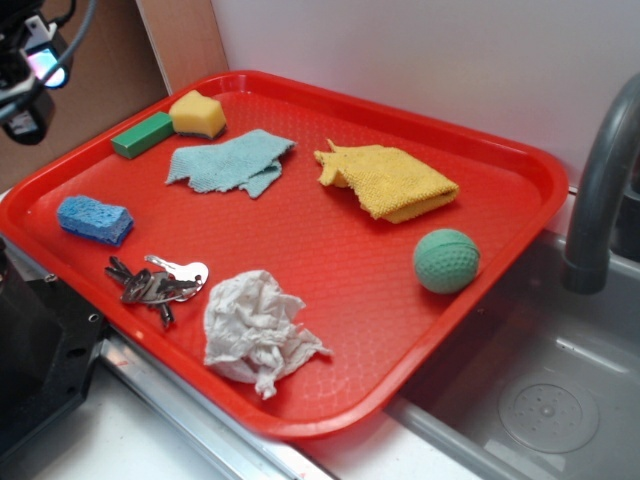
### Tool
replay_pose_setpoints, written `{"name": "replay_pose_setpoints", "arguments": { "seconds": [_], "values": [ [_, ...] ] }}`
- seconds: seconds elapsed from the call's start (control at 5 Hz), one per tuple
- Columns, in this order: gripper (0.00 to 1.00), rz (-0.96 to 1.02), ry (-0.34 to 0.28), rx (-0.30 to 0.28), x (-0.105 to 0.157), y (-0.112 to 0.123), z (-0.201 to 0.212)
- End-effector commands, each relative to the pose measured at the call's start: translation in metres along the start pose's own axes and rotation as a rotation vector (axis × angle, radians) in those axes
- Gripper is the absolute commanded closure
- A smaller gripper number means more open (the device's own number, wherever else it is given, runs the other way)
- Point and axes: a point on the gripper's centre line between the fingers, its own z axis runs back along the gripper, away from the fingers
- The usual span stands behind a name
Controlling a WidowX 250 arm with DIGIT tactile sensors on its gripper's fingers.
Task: Grab the blue sponge.
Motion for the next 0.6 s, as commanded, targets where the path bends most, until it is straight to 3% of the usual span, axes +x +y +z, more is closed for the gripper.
{"name": "replay_pose_setpoints", "arguments": {
  "seconds": [0.0, 0.4],
  "values": [
    [0.0, -0.079, 0.056, -0.022, -0.011, 0.012, -0.053],
    [0.0, -0.156, 0.167, -0.109, -0.013, -0.004, -0.119]
  ]
}}
